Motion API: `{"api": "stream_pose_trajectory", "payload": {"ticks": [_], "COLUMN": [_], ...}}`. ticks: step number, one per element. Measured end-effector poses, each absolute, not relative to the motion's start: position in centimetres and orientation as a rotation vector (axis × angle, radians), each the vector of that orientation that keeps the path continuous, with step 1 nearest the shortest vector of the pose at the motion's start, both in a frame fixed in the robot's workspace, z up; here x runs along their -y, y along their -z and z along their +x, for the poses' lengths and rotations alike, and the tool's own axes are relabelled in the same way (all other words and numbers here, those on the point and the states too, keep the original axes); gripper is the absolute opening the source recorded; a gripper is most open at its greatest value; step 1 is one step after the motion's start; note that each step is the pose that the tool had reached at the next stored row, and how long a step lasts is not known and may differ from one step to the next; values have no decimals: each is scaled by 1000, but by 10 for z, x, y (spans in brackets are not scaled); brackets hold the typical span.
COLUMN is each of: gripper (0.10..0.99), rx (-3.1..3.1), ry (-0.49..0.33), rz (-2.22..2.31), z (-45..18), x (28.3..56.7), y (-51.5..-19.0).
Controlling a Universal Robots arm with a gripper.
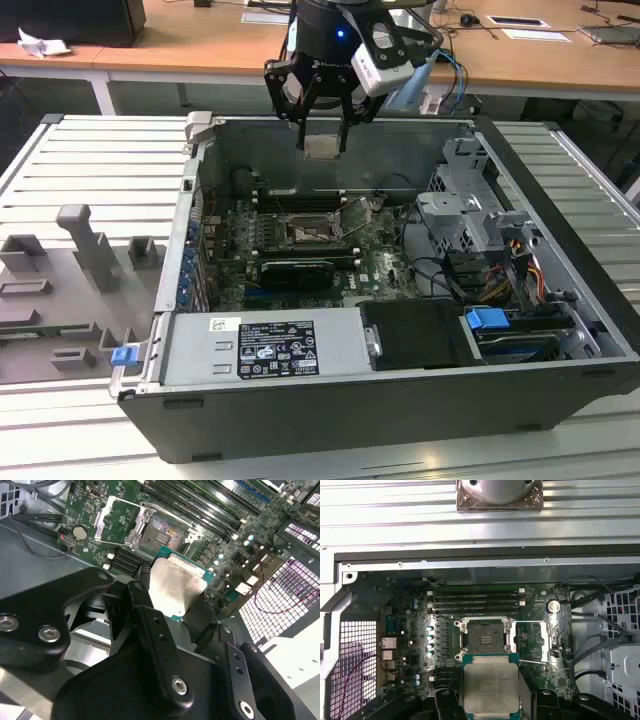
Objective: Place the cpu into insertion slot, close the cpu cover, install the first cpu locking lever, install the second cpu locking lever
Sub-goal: 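Place the cpu into insertion slot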
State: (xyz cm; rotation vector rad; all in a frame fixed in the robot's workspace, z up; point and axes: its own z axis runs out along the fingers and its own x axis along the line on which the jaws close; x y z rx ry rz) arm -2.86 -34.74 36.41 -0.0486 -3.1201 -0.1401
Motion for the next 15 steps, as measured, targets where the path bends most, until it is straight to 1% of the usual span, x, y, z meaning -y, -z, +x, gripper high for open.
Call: {"api": "stream_pose_trajectory", "payload": {"ticks": [15], "gripper": [529], "rx": [3120], "ry": [141], "rz": [-91], "z": [-29], "x": [347], "y": [-361]}}
